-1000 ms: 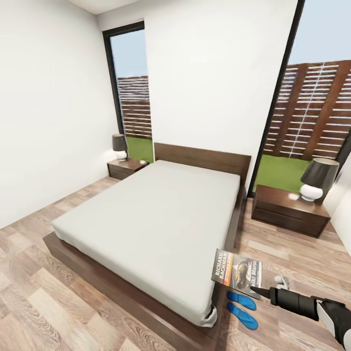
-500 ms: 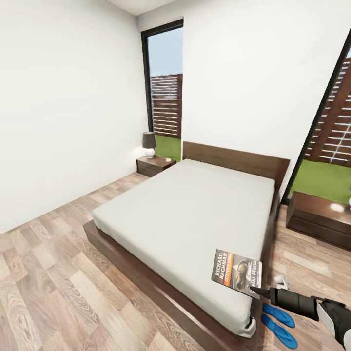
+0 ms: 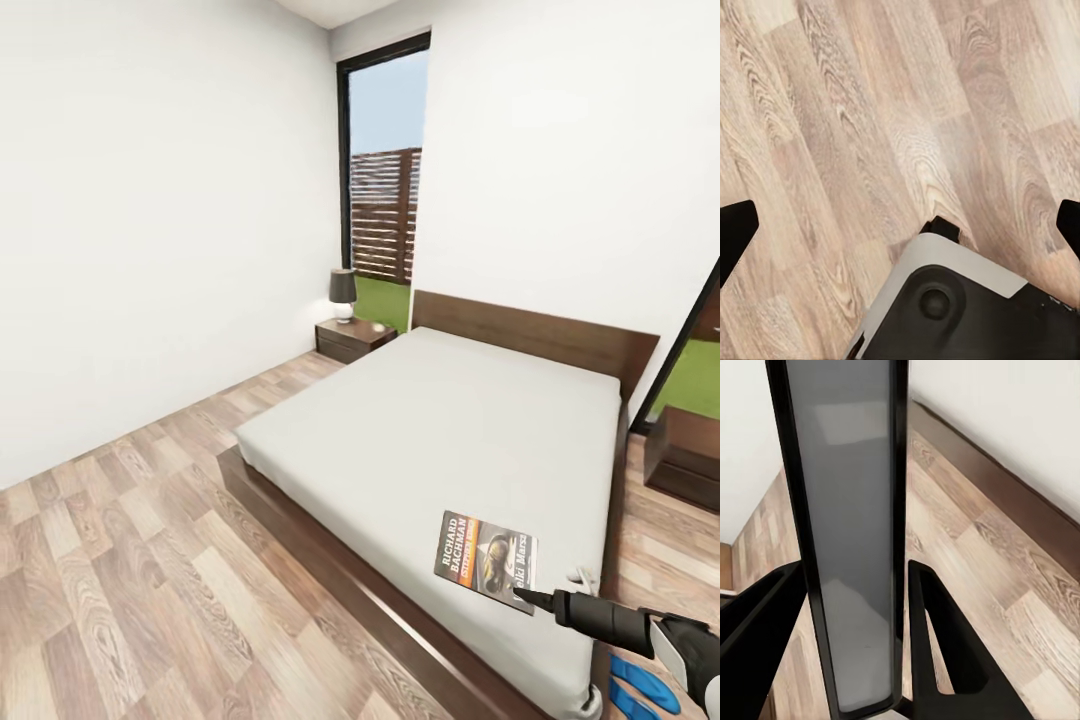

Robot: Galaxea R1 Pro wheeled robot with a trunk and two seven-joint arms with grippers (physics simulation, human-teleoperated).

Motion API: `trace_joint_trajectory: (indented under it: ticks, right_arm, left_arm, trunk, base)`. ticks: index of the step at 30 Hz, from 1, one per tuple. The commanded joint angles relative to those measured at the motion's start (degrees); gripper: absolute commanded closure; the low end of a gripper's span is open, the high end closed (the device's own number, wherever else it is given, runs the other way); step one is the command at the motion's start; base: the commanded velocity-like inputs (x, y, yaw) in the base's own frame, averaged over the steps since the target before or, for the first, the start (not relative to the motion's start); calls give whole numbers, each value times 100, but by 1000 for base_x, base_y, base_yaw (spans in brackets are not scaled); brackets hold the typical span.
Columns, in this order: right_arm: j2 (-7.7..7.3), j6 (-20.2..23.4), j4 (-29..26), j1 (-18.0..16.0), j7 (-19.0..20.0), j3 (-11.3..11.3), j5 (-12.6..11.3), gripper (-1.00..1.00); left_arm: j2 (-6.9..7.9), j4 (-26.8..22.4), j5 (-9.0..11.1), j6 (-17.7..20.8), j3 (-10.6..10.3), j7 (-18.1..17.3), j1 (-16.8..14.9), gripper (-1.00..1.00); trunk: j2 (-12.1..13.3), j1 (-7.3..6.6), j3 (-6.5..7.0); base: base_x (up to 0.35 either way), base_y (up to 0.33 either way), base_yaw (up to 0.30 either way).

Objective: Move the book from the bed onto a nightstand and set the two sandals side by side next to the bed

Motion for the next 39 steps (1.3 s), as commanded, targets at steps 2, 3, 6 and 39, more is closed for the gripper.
trace_joint_trajectory:
  ticks: [2,3,6,39]
  right_arm:
    - [-1,59,-4,-6,27,-50,8,100]
    - [-1,58,-4,-6,27,-50,8,100]
    - [1,57,-3,-6,27,-51,8,100]
    - [46,55,0,-6,21,-47,28,100]
  left_arm:
    - [0,5,37,-19,5,-50,-5,-100]
    - [0,5,37,-19,5,-66,-5,-100]
    - [1,5,37,-14,5,-98,-5,-100]
    - [48,-12,104,-22,51,-408,-13,-100]
  trunk:
    - [-11,4,-12]
    - [-11,4,-12]
    - [-11,4,-5]
    - [-11,4,37]
  base:
    - [116,350,19]
    - [119,350,13]
    - [123,350,8]
    - [146,350,15]
